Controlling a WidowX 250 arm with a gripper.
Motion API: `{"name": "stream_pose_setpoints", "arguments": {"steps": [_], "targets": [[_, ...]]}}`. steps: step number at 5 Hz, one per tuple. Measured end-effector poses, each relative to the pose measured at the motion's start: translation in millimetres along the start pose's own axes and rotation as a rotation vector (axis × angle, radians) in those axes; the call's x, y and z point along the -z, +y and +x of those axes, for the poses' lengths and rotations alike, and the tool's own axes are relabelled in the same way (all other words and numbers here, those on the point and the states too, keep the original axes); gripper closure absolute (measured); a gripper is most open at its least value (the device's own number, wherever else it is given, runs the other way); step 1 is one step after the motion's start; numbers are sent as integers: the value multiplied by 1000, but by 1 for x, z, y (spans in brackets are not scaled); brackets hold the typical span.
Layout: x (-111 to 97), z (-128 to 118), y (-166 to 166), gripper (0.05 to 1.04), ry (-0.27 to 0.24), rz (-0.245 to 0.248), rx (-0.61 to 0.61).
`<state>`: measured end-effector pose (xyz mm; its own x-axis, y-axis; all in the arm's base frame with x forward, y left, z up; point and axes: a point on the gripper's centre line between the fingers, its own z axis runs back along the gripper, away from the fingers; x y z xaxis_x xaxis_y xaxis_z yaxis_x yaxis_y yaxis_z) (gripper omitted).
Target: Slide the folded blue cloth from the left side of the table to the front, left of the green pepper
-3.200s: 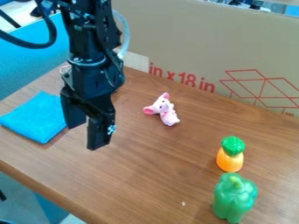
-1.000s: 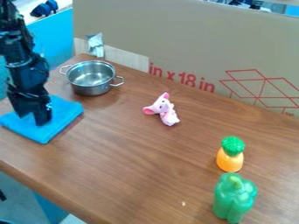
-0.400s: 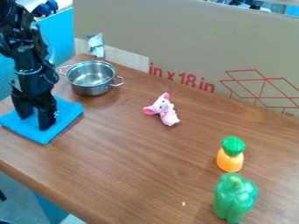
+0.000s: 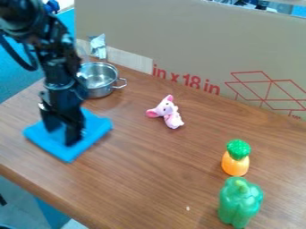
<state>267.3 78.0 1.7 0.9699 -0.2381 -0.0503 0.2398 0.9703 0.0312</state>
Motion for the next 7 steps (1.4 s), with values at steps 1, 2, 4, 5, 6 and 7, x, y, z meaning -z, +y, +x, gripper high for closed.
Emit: {"name": "stream_pose_setpoints", "arguments": {"steps": [1, 2, 4, 5, 6, 7], "targets": [[-2, 8, -43, 87, -38, -49, 66], [-3, 13, -71, 87, -20, -60, 96], [-9, 3, -114, 85, -16, -119, 150], [-17, -13, -121, 84, -21, -180, 123], [-29, -28, -110, 84, -29, -208, 57], [-51, -29, -102, 84, -83, -169, 48]]}}
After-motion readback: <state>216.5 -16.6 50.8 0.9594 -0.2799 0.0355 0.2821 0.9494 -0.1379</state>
